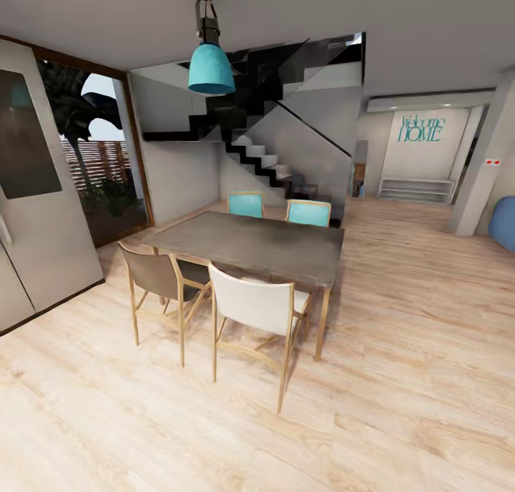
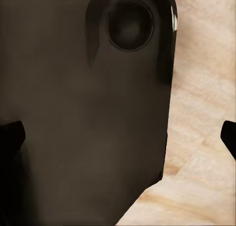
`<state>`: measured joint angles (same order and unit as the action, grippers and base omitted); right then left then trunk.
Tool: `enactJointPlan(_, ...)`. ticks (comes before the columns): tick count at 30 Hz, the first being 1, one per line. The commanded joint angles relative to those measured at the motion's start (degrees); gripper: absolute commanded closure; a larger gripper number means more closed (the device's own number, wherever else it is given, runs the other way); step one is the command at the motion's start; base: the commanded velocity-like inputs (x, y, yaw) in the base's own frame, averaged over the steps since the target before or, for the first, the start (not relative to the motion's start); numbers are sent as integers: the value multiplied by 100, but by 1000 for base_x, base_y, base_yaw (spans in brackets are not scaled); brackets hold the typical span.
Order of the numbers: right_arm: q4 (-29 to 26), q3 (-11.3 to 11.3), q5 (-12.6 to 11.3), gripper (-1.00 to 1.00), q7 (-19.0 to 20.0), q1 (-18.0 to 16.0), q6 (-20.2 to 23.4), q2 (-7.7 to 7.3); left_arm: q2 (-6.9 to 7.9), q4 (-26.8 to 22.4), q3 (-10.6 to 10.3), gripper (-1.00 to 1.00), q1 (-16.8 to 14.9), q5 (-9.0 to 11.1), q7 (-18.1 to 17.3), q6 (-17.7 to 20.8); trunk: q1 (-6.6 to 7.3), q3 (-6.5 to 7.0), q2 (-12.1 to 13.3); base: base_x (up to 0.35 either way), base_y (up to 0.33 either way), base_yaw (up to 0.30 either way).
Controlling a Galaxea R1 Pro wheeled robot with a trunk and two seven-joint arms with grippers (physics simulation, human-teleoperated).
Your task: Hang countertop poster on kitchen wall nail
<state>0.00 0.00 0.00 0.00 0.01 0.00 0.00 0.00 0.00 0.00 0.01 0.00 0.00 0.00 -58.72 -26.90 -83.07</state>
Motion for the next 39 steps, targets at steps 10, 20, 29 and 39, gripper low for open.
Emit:
enactJointPlan(10,-14,-14,-10,-100,0,-14,36,137,-21,-9,-28,-100,-10,11,-36,-12,0,-3,-1,0,0,0)
enactJointPlan(20,-14,-14,-10,-100,0,-14,36,137,-21,-9,-28,-100,-10,11,-36,-12,0,-3,-1,0,0,0)
enactJointPlan(29,-234,-24,-5,-100,-7,-246,-167,-90,-55,-232,30,-100,213,-21,-12,39,0,-3,-1,0,0,0)
enactJointPlan(39,-2935,-4,27,-100,-13,-584,-893,-378,36,-4169,100,-100,253,-19,1,-4,0,-3,-1,0,0,0)
